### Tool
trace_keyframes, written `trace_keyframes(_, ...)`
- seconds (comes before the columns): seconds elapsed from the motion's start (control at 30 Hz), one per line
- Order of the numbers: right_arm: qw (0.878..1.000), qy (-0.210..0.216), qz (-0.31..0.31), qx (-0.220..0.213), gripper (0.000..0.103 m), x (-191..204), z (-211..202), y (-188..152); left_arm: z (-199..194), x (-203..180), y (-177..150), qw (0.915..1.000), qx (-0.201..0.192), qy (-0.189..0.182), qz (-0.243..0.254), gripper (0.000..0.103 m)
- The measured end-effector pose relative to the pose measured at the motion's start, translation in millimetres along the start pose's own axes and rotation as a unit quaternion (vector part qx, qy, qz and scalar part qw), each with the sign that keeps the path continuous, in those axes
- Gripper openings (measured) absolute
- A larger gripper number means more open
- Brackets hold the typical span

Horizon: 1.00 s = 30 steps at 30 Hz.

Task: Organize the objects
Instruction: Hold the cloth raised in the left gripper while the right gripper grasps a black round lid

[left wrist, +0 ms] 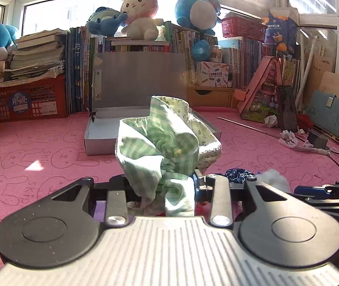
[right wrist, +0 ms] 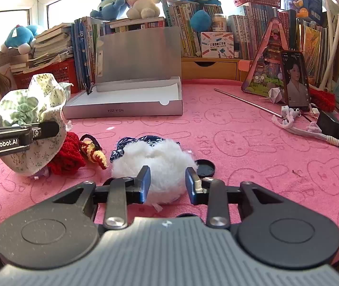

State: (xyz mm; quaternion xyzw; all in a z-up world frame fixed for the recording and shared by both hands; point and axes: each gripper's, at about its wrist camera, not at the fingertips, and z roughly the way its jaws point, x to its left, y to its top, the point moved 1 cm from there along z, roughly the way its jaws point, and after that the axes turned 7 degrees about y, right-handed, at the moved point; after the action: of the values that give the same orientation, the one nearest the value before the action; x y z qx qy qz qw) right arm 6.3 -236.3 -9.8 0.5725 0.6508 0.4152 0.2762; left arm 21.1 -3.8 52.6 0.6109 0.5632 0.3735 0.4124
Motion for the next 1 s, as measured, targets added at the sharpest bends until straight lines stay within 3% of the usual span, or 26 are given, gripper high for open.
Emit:
trace_keyframes(0.2, 1.0, -0.001, 0.011, 0.006, 0.043, -9, -8, -14, 1, 15, 10, 0.9995, 0.004, 0.002, -0.033, 0.04)
trace_keyframes(0.27, 1.0, -0.004, 0.012, 0.01, 0.056, -12, -10, -20, 2, 18, 11, 0.9993, 0.004, 0.007, -0.035, 0.04)
trace_keyframes(0.43, 1.0, -0.008, 0.005, 0.019, 0.06, -10, -8, -30, 3, 20, 12, 0.9993, 0.004, 0.015, -0.033, 0.04)
trace_keyframes(0.93, 0.999, -0.048, -0.021, 0.0, 0.06, -4, -6, -42, 8, 21, 7, 0.9991, 0.013, 0.025, -0.031, 0.04)
trace_keyframes(1.0, 0.999, -0.046, -0.021, 0.001, 0.053, -4, -6, -41, 8, 22, 7, 0.9991, 0.014, 0.027, -0.031, 0.04)
